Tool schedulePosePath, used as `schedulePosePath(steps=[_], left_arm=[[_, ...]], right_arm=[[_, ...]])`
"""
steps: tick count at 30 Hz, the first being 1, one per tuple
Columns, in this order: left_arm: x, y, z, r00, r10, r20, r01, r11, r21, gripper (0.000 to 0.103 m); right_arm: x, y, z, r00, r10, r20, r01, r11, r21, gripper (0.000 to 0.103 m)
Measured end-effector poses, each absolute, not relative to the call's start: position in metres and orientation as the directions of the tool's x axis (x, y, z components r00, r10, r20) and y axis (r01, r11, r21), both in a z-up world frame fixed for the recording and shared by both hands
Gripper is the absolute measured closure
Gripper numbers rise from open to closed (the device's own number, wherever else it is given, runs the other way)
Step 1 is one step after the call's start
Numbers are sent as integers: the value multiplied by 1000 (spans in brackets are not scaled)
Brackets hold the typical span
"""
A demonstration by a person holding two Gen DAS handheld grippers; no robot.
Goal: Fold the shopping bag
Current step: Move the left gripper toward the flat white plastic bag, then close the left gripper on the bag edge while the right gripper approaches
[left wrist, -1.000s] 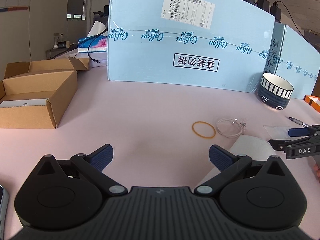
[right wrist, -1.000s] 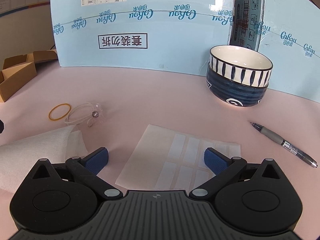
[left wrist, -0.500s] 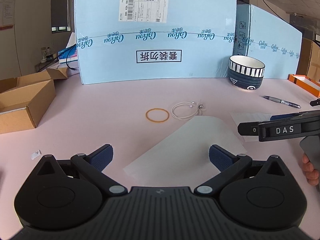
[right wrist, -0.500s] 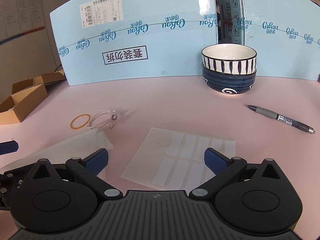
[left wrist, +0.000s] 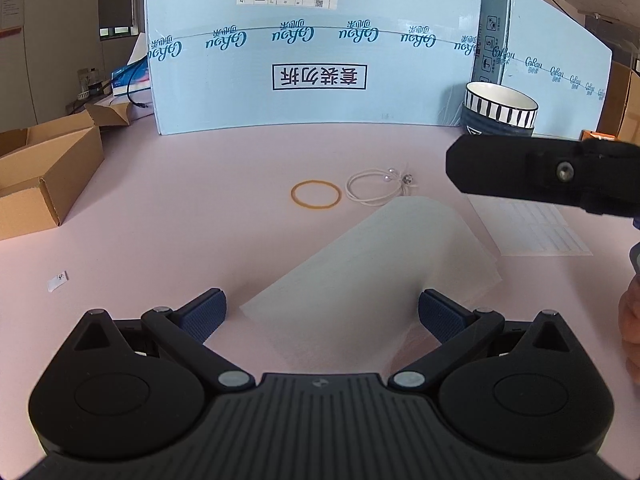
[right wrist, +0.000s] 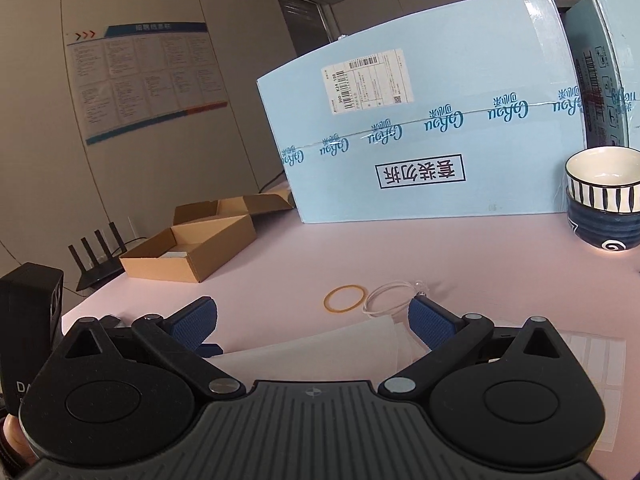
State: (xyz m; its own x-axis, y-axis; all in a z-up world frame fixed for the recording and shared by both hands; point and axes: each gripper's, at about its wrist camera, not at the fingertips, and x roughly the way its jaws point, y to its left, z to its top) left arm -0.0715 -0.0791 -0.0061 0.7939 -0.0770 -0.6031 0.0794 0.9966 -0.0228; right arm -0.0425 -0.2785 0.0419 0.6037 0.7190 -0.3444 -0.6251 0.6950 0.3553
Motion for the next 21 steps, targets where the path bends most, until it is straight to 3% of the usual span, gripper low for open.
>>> schedulePosePath(steps=[7,8,9,10,11,21], left_arm=[[-71,-84,-7,789,-63,-611,78,997,-1,0],[-71,-84,-7,789,-62,-611,78,997,0,0],[-71,-84,-7,789,-62,-612,78,997,-1,0],[-71,-84,-7,789,-63,-612,78,997,-2,0],[-71,-84,-7,788,-64,-612,78,997,-3,0],[-72,-82,-8,791,-64,-609,81,997,0,0]], right_arm=[[-37,-273,28,580,700,-416,-608,712,351,15],[-37,-273,26,578,696,-425,-604,716,351,24],[-36,-272,24,578,689,-437,-597,722,349,42],[-33,-271,22,575,680,-455,-585,731,352,48],[-31,-271,20,571,675,-467,-576,735,358,62],[-27,-267,12,541,658,-524,-566,745,352,63]])
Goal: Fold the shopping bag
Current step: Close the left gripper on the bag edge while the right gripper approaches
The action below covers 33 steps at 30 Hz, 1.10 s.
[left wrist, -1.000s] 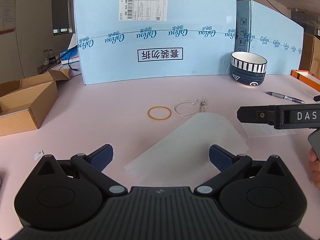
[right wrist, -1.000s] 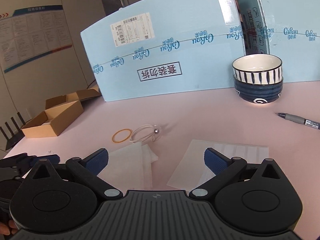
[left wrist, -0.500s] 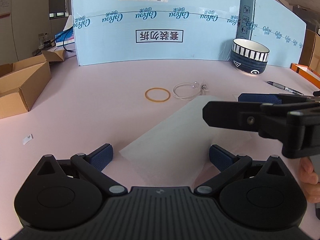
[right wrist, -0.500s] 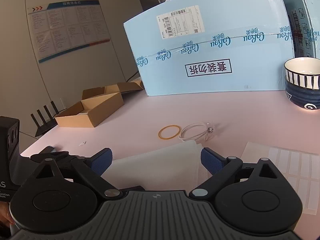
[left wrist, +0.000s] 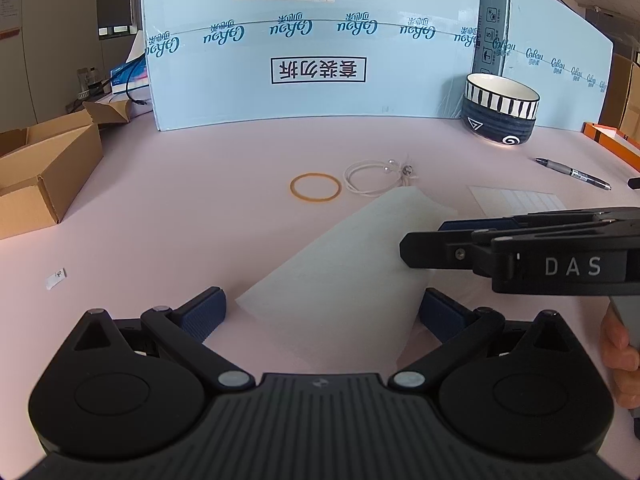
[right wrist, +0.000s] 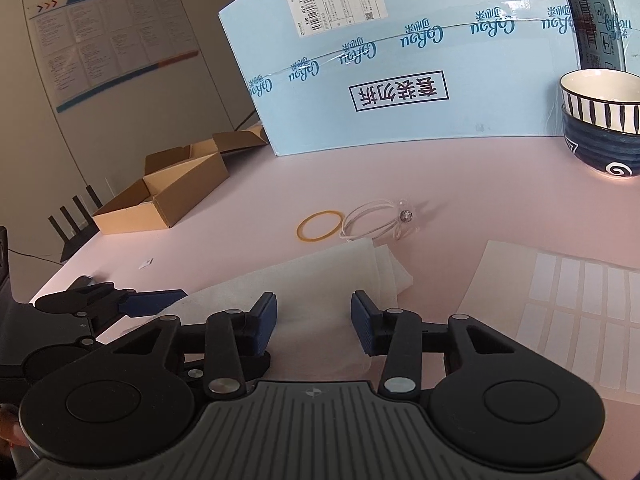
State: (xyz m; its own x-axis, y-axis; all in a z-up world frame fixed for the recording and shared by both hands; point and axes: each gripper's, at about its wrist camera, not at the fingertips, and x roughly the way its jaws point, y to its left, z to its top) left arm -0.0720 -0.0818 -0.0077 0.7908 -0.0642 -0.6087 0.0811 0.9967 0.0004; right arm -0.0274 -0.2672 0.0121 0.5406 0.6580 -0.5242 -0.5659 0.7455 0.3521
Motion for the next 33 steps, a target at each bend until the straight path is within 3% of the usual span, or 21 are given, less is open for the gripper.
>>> schedulePosePath(steps=[4,33], left_arm=[[-72,-84,-7,790,-57,-610,80,997,11,0],[-74,-84,-7,797,-66,-601,75,997,-10,1]], right_arm=[[-32,-259,13,555,626,-549,-583,763,280,63],[-29,-260,12,547,643,-535,-574,754,320,54]])
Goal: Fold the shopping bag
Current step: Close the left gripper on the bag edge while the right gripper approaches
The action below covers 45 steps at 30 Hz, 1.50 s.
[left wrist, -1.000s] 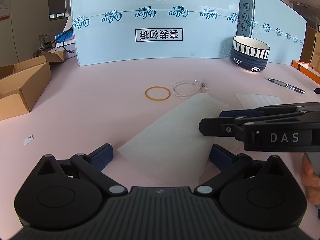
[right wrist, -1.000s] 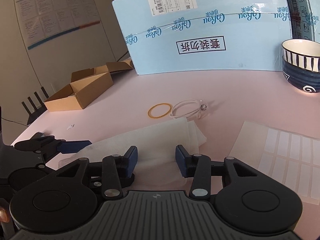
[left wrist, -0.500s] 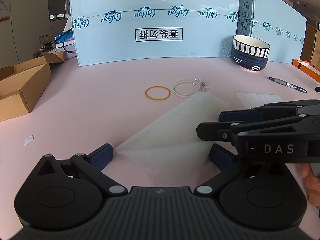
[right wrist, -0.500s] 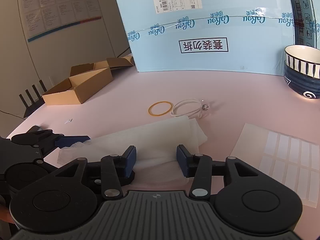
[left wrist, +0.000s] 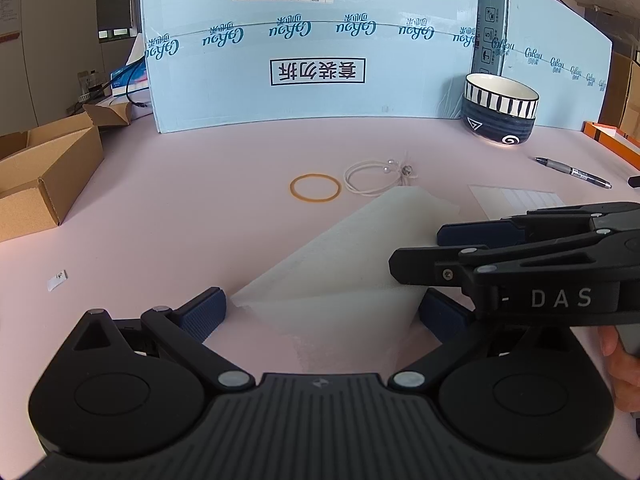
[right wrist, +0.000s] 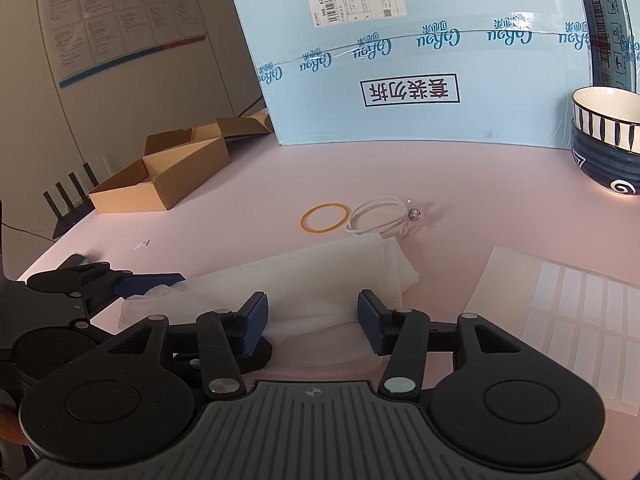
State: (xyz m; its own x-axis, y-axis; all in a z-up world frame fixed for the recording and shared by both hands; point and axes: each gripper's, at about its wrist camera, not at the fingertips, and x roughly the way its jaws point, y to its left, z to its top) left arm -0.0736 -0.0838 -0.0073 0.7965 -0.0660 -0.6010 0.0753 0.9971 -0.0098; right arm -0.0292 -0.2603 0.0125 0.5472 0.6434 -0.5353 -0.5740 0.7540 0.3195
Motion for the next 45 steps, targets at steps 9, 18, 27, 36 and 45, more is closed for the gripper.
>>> schedulePosePath(steps=[9,18,27,36,45], left_arm=[[-81,-68,-3,825,-156,-543,100,986,-131,43],[-82,-53,-3,823,-251,-510,128,956,-263,91],[-83,-57,-3,821,-248,-515,136,960,-246,97],[-87,-64,-2,830,-193,-524,116,977,-177,97],[-98,-60,6,852,-65,-520,43,998,-55,96]], right_arm=[[-28,-280,15,587,659,-471,-516,752,409,49],[-35,-282,21,605,669,-432,-538,743,397,39],[-38,-283,22,605,676,-420,-547,737,398,38],[-39,-284,23,603,686,-408,-554,728,405,36],[-39,-286,24,605,690,-397,-553,723,413,36]])
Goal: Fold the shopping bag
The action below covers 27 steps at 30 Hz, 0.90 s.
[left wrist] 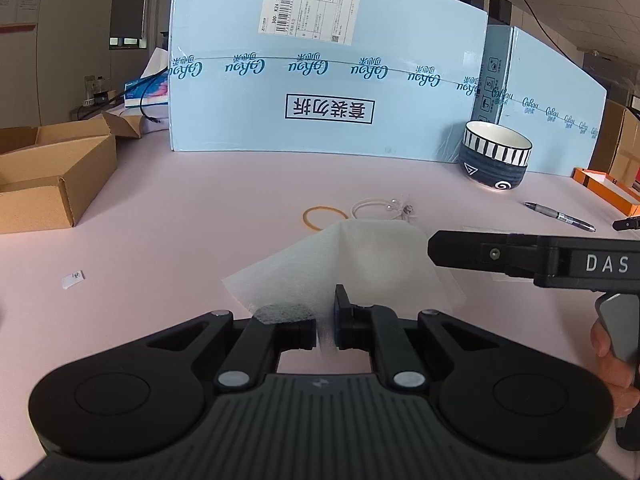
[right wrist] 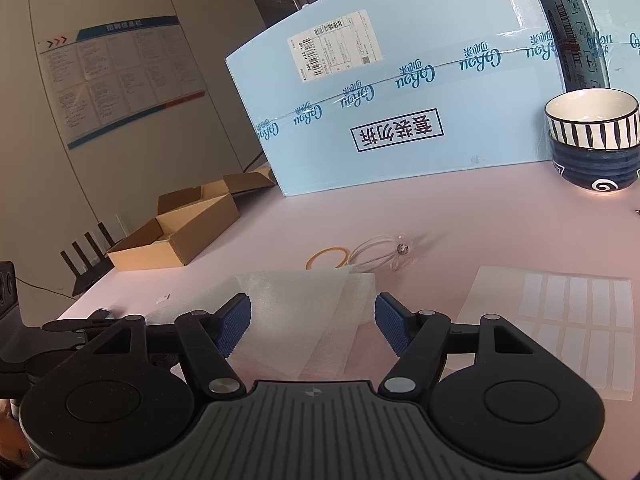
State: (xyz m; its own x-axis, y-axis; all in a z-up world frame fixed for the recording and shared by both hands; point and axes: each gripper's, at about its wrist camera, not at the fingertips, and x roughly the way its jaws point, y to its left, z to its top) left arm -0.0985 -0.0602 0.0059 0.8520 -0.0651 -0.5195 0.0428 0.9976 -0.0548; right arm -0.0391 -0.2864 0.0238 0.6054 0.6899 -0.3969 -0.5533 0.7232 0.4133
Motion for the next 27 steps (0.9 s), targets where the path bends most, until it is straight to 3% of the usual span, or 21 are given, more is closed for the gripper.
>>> schedulePosePath(steps=[10,23,27], left_arm=[[-120,-31,14,869,76,-489,-67,997,36,96],[-130,-39,35,901,22,-434,-12,1000,27,96],[-137,-41,48,915,-50,-400,42,999,-29,96]], right_arm=[[-41,-285,26,600,702,-383,-573,712,407,36],[-44,-287,28,605,710,-360,-582,704,408,36],[-45,-288,29,607,716,-346,-585,697,415,36]])
